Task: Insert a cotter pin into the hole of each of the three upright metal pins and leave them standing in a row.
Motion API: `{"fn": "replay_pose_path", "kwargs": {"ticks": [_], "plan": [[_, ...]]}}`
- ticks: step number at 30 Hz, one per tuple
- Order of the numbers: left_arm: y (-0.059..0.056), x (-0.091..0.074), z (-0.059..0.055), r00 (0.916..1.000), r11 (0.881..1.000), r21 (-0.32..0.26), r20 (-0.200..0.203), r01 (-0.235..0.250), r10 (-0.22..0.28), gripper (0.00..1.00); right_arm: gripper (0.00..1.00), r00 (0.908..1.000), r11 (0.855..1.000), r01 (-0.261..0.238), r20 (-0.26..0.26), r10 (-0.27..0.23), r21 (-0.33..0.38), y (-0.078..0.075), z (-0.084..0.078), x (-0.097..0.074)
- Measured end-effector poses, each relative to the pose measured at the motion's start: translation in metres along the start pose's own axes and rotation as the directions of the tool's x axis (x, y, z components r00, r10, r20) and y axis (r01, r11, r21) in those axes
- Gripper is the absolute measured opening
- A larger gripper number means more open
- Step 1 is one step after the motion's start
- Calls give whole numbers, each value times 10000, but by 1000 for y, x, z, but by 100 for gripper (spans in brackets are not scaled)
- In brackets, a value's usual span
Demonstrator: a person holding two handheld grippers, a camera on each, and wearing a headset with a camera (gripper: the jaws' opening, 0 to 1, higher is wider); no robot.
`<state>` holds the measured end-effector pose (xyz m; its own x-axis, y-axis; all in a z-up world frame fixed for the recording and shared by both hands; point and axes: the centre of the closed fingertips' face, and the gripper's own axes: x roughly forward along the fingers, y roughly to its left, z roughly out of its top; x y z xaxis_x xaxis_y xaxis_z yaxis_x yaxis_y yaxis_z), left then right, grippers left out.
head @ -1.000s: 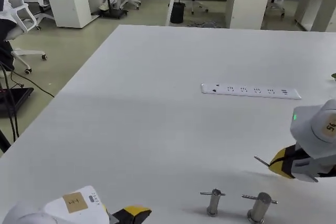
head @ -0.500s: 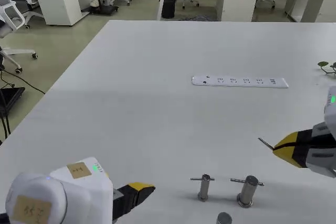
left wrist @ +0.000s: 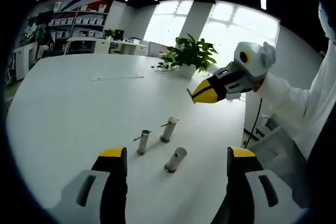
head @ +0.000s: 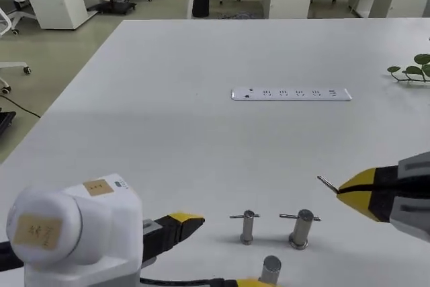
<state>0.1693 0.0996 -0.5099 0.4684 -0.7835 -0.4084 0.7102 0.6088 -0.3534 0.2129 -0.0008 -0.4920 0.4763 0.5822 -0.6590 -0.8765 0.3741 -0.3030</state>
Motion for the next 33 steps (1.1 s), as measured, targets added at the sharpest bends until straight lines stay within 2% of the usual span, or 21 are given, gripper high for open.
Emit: {"fn": "replay_pose_path", "kwargs": {"ticks": [6,9,11,17,19,21,26,28,32,33], "plan": [[-5,3,3,9998,9998,23,-17,218,-218,72,0,9993,10000,-91,356,90,27,12,5,0],[-7,4,5,9995,9995,69,-3,300,-300,68,0,9984,9997,105,554,-92,-231,17,10,0],[-10,5,9,9991,9989,240,142,396,-399,65,0,9974,9997,146,709,-132,-185,21,13,0],[-15,7,19,9972,9979,74,358,648,-650,57,0,9924,9987,50,1229,14,-511,39,25,0],[-16,8,21,9963,9970,-70,384,770,-767,52,0,9924,9979,22,1230,58,-649,44,27,2],[-18,9,19,9957,9956,-237,219,909,-904,47,0,9921,9969,59,1251,40,-784,48,28,4],[-23,11,22,9936,9936,-186,224,1113,-1108,41,0,9932,9976,138,1165,-59,-672,53,27,9],[-26,12,25,9923,9923,-320,362,1198,-1186,38,0,9947,9961,181,1020,-92,-862,56,25,10],[-27,15,25,9917,9911,-474,393,1244,-1226,35,0,9948,9924,360,988,-244,-1178,58,25,10],[-28,17,23,9909,9890,-659,359,1322,-1301,34,0,9959,9858,466,838,-333,-1616,58,23,10]]}}
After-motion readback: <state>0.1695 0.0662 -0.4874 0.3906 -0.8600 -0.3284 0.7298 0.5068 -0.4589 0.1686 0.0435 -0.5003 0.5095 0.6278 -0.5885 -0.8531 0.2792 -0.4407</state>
